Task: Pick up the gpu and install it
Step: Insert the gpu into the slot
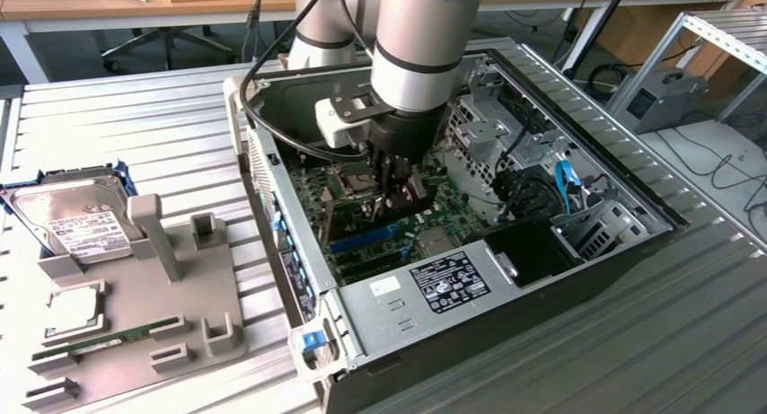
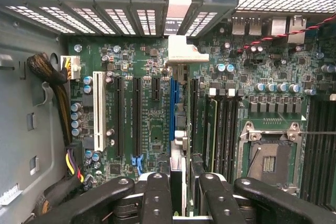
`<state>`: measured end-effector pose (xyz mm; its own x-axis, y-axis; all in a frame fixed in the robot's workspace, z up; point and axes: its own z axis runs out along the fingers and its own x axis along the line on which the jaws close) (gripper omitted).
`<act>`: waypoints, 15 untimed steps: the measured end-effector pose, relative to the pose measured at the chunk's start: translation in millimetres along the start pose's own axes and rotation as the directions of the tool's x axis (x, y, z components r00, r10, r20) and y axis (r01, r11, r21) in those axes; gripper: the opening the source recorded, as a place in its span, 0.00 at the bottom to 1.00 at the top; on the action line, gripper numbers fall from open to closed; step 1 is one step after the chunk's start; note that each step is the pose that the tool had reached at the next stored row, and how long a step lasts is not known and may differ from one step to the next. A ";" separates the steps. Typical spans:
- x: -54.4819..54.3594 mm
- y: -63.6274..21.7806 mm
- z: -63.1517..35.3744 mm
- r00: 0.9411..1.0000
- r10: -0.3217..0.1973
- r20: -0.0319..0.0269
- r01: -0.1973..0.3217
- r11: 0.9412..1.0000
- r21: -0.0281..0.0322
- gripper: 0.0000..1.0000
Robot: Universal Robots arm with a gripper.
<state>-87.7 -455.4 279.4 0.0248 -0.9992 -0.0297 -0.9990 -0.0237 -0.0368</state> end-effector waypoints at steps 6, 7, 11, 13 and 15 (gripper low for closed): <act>-0.1 2.4 0.0 1.000 0.000 0.000 0.000 1.000 0.000 0.26; -0.1 2.6 0.1 1.000 0.000 0.000 0.000 1.000 0.000 0.26; -0.1 4.4 0.2 1.000 0.000 0.000 0.000 1.000 0.000 0.26; -0.1 5.3 0.3 1.000 0.000 0.000 0.000 1.000 0.000 0.26; -0.1 5.9 0.4 1.000 0.000 0.000 0.000 1.000 0.000 0.26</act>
<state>-93.6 -455.4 278.9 0.0249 -0.9992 -0.0297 -0.9990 -0.0238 -0.0368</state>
